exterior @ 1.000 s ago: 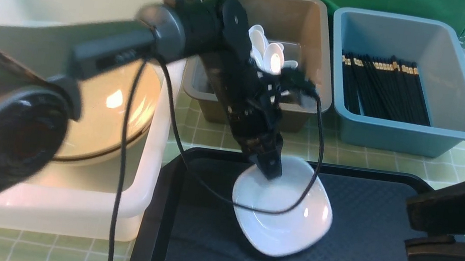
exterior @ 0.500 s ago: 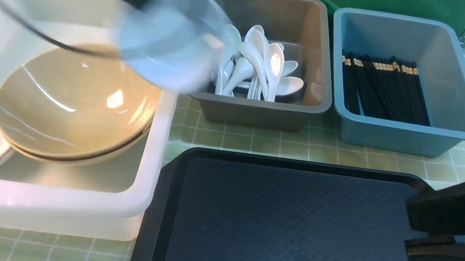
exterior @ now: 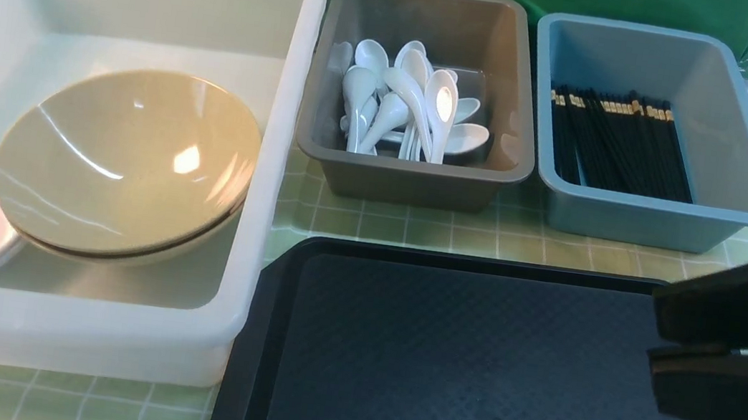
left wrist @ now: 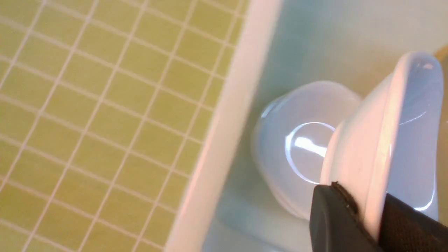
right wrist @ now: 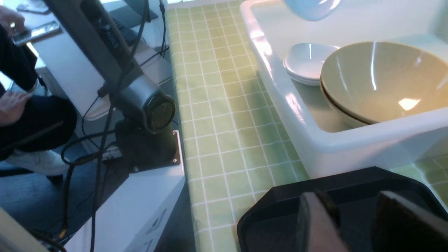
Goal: On green table put chopsticks spoon bowls plates into blue grey white boxes.
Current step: 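Place the white bowl into the white bin with the other dishes with the left gripper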
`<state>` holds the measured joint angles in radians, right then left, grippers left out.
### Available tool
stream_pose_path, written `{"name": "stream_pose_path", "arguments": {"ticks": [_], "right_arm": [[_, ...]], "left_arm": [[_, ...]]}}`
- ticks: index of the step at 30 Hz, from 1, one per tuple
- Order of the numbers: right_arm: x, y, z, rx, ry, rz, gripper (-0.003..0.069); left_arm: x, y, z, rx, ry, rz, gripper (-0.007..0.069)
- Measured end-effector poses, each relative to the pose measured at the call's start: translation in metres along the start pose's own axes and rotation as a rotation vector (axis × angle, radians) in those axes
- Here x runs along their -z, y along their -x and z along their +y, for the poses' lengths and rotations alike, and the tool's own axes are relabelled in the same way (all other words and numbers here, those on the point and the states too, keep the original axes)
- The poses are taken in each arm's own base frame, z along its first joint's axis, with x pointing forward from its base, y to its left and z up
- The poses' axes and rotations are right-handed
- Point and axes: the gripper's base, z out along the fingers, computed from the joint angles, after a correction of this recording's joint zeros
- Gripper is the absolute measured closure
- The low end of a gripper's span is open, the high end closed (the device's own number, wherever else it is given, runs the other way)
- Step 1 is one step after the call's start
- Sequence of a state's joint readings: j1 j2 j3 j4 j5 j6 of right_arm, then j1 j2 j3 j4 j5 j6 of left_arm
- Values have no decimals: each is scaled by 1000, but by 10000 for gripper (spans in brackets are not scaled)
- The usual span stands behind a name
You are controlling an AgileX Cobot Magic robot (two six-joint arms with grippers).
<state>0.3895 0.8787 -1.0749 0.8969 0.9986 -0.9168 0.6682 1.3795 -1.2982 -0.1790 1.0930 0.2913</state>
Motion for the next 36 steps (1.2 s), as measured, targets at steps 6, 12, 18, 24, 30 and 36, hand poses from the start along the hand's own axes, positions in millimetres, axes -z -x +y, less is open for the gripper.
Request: {"name": "stream_pose_path", "arguments": {"ticks": [6,12,18,24,30,36], "right_arm": [[0,0,0,-1,-4,-3,423],[0,0,0,-1,-4,-3,423],[0,0,0,-1,-2,-2,423],[0,0,0,-1,-1,-1,423],[0,0,0,-1,-1,-1,423],[0,0,0,-1,-3,-2,423]], "left_arm": [[-52,-15,0,34,-5,121,609],[-68,-12,-6,39,-33,113,609],[-83,-7,-8,65,-59,106,607],[-104,-8,-19,55,-81,171,586],[-112,-10,-29,-2,-21,211,421],[-112,-11,-30,5,79,232,128]]}}
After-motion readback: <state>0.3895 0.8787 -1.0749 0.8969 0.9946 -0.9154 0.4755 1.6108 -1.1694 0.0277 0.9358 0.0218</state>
